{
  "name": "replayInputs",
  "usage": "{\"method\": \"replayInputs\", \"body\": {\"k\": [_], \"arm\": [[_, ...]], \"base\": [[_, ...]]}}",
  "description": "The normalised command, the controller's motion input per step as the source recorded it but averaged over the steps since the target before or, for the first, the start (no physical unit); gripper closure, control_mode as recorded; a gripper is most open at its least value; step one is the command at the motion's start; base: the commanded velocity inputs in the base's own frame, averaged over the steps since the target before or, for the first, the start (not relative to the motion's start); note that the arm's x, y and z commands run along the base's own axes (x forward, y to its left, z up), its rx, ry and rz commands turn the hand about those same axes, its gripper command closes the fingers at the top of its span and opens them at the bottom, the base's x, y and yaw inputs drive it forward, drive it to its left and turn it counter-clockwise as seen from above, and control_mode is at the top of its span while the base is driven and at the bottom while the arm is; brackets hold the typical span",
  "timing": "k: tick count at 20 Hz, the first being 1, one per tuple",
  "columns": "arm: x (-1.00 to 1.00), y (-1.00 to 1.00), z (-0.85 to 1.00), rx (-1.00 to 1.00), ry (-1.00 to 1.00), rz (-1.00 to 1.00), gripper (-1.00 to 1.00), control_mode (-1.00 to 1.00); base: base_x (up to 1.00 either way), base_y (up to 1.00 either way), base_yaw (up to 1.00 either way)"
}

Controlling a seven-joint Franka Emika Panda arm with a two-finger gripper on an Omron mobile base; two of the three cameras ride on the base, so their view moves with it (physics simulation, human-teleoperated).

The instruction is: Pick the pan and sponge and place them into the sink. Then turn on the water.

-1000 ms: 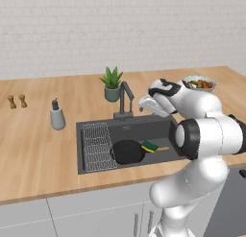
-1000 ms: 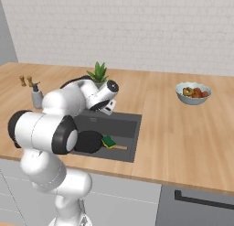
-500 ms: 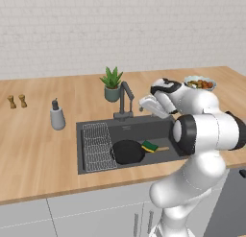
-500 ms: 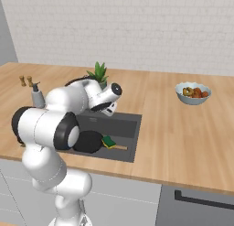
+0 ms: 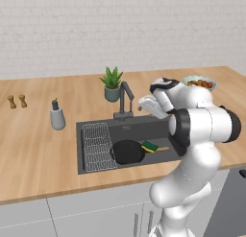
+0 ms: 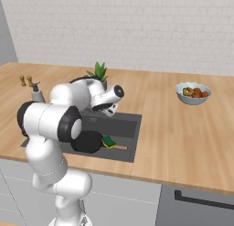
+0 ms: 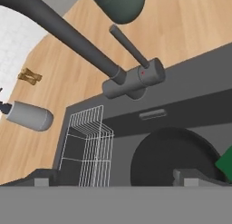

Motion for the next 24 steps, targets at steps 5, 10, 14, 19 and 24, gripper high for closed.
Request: {"method": "replayInputs", "body": {"k": [5,10,14,19,24], "arm": [[0.29,0.0,-0.28,0.0,0.0,0.0,-1.0,-1.0],[0.32,0.0,-0.16,0.0,0.0,0.0,-1.0,-1.0],[0.29,0.0,-0.14,0.01,0.0,0.0,-1.0,-1.0],[0.28,0.0,-0.15,0.0,0.0,0.0,-1.0,-1.0],[0.16,0.07,-0.1,0.0,0.0,0.0,-1.0,-1.0]], "base": [[0.0,0.0,0.0],[0.0,0.0,0.0],[0.0,0.0,0.0],[0.0,0.0,0.0],[0.0,0.0,0.0]]}}
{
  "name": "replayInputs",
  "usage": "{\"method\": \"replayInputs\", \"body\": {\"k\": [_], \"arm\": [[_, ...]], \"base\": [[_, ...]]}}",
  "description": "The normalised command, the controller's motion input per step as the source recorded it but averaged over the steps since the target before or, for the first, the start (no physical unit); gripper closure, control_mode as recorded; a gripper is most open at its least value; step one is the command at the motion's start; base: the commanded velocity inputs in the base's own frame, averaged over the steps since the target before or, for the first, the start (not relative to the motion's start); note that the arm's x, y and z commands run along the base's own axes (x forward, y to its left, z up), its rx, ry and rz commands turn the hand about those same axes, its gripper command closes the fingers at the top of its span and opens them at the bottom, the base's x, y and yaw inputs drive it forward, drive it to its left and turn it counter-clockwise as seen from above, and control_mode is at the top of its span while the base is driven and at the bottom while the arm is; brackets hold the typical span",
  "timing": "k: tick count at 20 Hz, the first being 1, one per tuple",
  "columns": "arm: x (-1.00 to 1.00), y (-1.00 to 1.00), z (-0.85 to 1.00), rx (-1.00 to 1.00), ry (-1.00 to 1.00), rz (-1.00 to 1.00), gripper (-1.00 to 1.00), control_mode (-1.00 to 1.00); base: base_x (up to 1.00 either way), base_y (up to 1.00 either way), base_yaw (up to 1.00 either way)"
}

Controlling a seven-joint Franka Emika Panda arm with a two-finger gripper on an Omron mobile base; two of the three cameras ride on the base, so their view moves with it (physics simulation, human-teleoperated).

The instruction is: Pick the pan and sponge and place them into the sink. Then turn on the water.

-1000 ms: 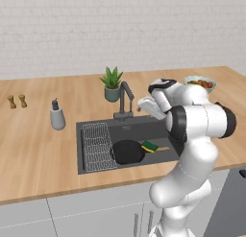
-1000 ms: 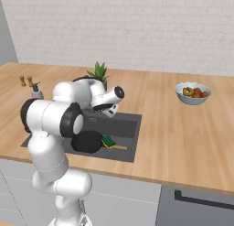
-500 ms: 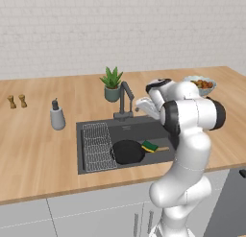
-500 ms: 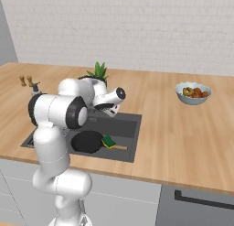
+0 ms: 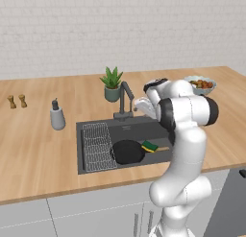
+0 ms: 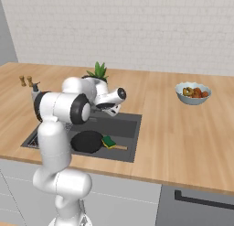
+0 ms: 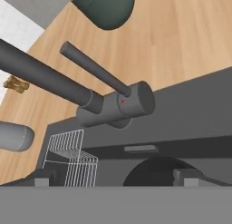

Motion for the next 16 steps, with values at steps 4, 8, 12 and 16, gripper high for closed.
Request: {"method": "replayInputs", "body": {"k": [4,8,12,16], "arm": [[0.14,0.05,-0.03,0.02,0.0,0.0,-1.0,-1.0],[0.2,0.06,-0.11,0.01,0.0,0.0,-1.0,-1.0],[0.23,0.12,-0.16,0.01,0.0,0.0,-1.0,-1.0],[0.26,0.14,-0.16,0.01,0.0,0.0,-1.0,-1.0]], "base": [[0.0,0.0,0.0],[0.0,0.0,0.0],[0.0,0.0,0.0],[0.0,0.0,0.0]]}}
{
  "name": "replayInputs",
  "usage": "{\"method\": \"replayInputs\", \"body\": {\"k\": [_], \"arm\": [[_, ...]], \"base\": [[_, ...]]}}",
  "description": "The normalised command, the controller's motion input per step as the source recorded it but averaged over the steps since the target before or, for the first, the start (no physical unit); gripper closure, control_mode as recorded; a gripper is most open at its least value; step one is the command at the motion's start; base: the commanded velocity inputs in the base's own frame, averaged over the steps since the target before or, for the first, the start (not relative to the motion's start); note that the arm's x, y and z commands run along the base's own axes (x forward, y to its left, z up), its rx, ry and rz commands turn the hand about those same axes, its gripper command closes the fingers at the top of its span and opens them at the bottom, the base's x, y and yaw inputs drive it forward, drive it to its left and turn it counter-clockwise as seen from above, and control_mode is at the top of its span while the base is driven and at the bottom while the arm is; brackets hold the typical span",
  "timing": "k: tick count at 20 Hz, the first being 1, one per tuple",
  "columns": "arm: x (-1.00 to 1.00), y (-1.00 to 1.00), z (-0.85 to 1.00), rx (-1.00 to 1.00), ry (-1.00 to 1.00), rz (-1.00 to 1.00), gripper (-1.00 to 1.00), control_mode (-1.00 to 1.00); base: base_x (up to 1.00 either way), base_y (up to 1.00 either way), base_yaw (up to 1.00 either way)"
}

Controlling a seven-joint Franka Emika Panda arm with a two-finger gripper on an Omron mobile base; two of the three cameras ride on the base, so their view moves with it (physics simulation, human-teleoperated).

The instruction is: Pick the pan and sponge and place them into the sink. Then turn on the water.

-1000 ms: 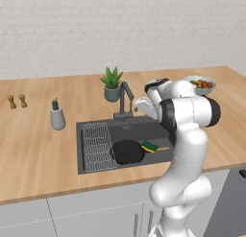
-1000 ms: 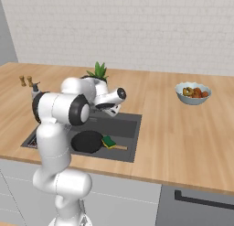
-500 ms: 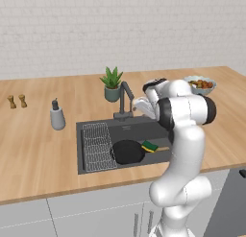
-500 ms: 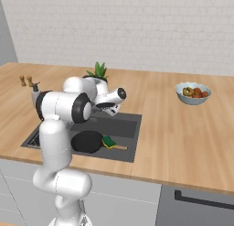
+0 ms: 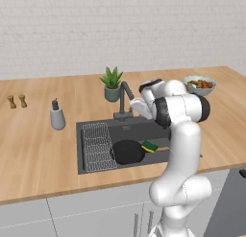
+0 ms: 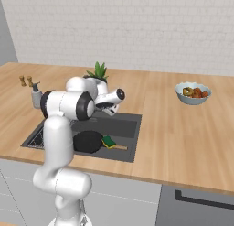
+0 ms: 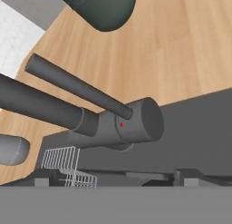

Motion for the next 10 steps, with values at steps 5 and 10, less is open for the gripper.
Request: {"method": "replayInputs", "body": {"k": [5,10], "arm": [[0.32,0.05,-0.14,0.0,0.0,0.0,-1.0,-1.0],[0.36,0.0,-0.1,0.01,0.0,0.0,-1.0,-1.0]], "base": [[0.0,0.0,0.0],[0.0,0.0,0.0]]}}
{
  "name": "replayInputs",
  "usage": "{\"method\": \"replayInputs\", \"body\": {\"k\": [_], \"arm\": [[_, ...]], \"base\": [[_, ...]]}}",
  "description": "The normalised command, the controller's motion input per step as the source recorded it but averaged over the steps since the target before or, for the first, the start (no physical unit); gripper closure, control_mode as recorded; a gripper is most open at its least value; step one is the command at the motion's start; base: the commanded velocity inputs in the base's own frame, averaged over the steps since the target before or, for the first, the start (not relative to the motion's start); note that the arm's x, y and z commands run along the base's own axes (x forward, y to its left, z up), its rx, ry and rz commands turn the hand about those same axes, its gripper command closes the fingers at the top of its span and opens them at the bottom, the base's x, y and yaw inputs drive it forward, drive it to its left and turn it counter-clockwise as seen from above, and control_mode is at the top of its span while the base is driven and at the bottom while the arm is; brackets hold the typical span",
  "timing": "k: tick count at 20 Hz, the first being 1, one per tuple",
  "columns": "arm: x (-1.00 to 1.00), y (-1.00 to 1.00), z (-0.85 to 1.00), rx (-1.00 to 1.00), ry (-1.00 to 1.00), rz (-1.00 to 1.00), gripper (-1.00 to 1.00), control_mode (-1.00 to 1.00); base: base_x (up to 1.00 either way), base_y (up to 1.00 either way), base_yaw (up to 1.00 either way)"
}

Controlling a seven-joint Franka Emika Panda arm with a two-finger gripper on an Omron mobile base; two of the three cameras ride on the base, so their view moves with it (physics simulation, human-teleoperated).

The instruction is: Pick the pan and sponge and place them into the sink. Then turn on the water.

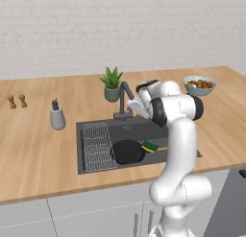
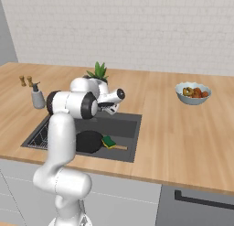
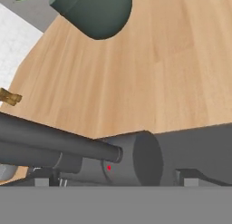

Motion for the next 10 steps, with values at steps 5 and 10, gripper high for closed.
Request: {"method": "replayInputs", "body": {"k": [5,10], "arm": [[0.31,0.0,-0.11,0.01,0.0,0.0,-1.0,-1.0],[0.05,0.0,-0.02,0.0,0.05,0.0,1.0,-1.0]], "base": [[0.0,0.0,0.0],[0.0,0.0,0.0]]}}
